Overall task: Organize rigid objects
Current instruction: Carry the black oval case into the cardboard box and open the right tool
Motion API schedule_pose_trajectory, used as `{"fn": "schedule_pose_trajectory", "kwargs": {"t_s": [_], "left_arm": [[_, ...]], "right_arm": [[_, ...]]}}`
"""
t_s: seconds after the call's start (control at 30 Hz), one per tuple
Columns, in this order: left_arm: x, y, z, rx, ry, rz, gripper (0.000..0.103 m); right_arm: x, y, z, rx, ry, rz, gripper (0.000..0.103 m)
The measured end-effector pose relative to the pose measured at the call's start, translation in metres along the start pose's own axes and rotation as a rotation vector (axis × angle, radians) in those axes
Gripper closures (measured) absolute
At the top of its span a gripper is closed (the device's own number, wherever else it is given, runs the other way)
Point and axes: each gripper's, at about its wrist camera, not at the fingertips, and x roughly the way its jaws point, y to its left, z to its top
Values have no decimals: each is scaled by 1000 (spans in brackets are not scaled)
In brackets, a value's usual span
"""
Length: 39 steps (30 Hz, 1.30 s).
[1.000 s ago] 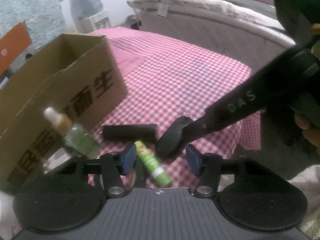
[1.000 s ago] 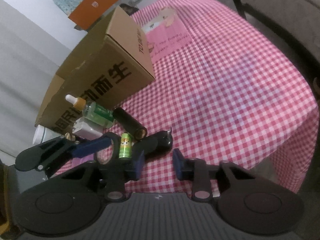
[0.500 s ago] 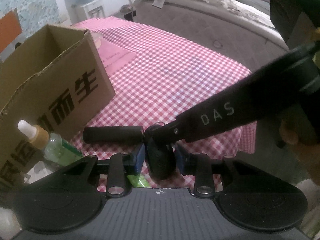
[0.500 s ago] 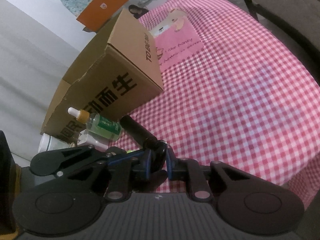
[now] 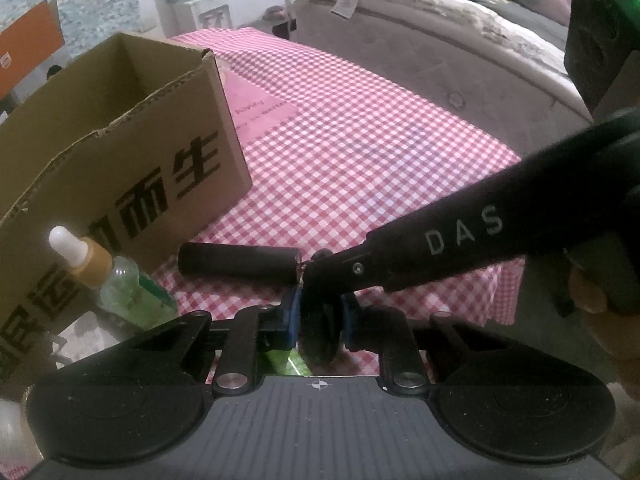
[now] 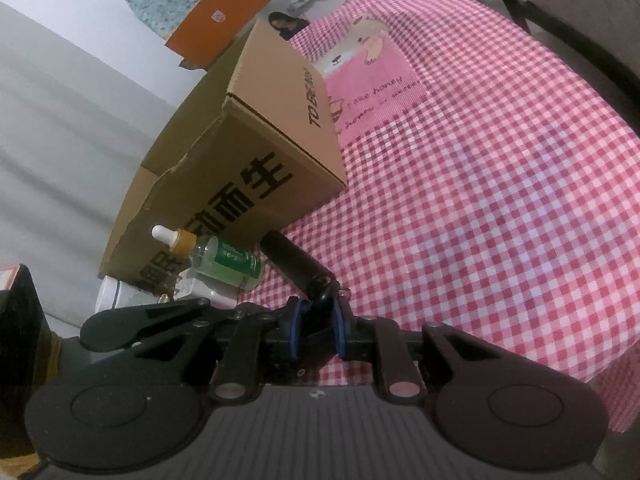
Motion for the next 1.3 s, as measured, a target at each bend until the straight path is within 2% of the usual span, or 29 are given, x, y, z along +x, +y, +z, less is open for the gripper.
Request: {"fn": "schedule_pose_trajectory", "kwargs": {"t_s": [0.23,0.37,0.47,0.57,0.77,0.87,0.97,1.07,1.17,1.3], "left_arm": [[-6,-7,-4,5,-34,10,85],[-32,-7,-6,0,-102,14,85],[-58,-3,-6,-20,-171,34,86],[-88,8,-2,-60,-245,87,88],[-138,65,10,-163,-338,201,88],[-141,102,21,-211,-331,251,88],[-125,144,35,-277,-267,273,88],[-100,190,45,-344,-188,268,88],[-69,220,52,-357,-106,283,88],[-35,249,58,-380,-12,297,88]], "right_arm": [[-4,-8,-3,78,-6,8,83],[-19,4,-5,50,-39,5,83],[-38,29,-5,-20,-80,3,84],[-54,63,-3,-115,-122,29,84],[-52,144,26,-340,-163,130,84],[-28,178,53,-405,-128,183,84],[10,205,87,-421,-53,202,84],[65,219,124,-384,61,198,84],[123,219,155,-306,174,176,85],[181,209,177,-214,271,151,85]]}}
